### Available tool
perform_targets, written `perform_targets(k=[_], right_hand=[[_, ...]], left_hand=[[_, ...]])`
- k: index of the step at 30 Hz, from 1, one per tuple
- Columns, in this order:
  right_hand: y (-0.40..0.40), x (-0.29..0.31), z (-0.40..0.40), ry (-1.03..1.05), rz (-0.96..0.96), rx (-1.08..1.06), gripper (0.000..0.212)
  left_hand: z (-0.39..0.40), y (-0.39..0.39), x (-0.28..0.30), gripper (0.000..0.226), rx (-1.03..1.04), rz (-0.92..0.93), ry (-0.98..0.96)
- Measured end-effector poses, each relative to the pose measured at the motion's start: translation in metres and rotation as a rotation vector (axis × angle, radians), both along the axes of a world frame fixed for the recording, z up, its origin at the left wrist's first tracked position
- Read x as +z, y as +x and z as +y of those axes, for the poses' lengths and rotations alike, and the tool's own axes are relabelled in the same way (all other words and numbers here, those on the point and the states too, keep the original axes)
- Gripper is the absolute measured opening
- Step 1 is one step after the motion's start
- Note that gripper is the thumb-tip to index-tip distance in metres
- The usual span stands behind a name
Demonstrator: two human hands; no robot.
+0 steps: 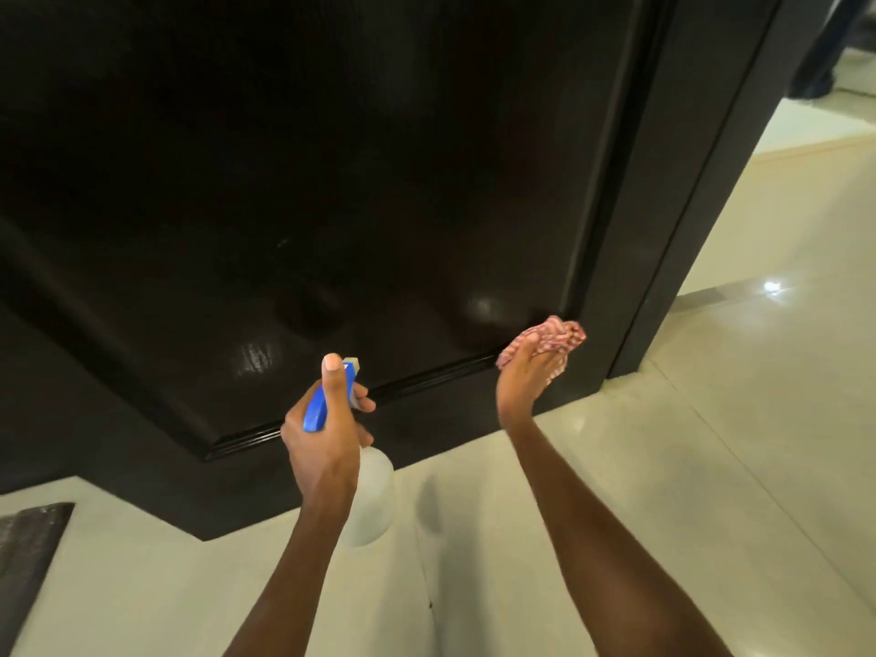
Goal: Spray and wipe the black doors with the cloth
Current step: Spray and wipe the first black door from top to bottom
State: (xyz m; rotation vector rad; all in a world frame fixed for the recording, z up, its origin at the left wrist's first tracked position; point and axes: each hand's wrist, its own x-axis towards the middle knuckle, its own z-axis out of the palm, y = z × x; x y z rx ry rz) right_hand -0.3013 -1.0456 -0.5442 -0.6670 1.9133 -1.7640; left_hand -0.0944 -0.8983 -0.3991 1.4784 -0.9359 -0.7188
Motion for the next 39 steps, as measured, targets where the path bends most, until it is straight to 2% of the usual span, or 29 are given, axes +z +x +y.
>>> perform_targets(k=[2,4,7,11,12,15,17,19,22,24,25,28,29,31,34,39], right_hand=[[-0.046,0.007,-0.011,-0.016,-0.097,-0.032,0.074],[-0.063,0.012,-0.016,0.003,-0.188,0.04,0.07],[-0.045,0.022,-0.017,-0.068,-0.185,-0.051,0.076],[-0.017,0.069,-0.019,-0.167,-0.294,-0.007,0.083],[-0.017,0.087,-0.02,-0.187,-0.259,-0.004,0.082],[-0.034,0.152,-0.023,-0.317,0.001,0.027,0.079],[-0.051,0.185,-0.027,-0.316,0.21,0.058,0.074],[-0.069,0.185,-0.027,-0.224,0.425,0.085,0.07],[-0.087,0.145,-0.015,-0.163,0.425,0.067,0.077],[-0.088,0.112,-0.005,-0.112,0.289,0.059,0.076],[-0.088,0.095,-0.002,-0.093,0.129,0.073,0.072],[-0.093,0.065,0.004,-0.033,-0.54,0.203,0.055],[-0.096,0.062,0.004,-0.014,-0.65,0.216,0.053],[-0.1,0.065,0.004,0.01,-0.72,0.173,0.055],[-0.1,0.089,0.001,-0.111,-0.891,0.063,0.062],[-0.1,0.201,0.033,-0.358,-0.89,-0.013,0.063]], left_hand=[[-0.001,-0.003,-0.003,0.054,-0.017,-0.004,0.016],[-0.001,-0.006,-0.004,0.049,-0.029,0.001,0.021],[-0.004,-0.018,0.001,0.054,-0.056,0.003,0.01],[-0.013,-0.049,0.02,0.062,-0.129,0.016,-0.046],[-0.016,-0.057,0.027,0.064,-0.147,0.018,-0.062],[-0.022,-0.082,0.044,0.065,-0.195,0.024,-0.096],[-0.022,-0.096,0.052,0.063,-0.229,0.024,-0.109],[-0.021,-0.103,0.05,0.06,-0.257,0.015,-0.111],[-0.015,-0.109,0.041,0.06,-0.286,0.017,-0.081],[-0.012,-0.109,0.035,0.058,-0.281,0.013,-0.056],[-0.009,-0.107,0.032,0.058,-0.276,0.011,-0.046],[-0.004,-0.101,0.027,0.056,-0.258,0.016,-0.029],[-0.003,-0.099,0.026,0.056,-0.255,0.021,-0.023],[-0.002,-0.098,0.027,0.056,-0.246,0.054,-0.009],[-0.003,-0.099,0.036,0.058,-0.238,0.071,-0.004],[0.005,-0.095,0.109,0.063,-0.266,0.044,-0.022]])
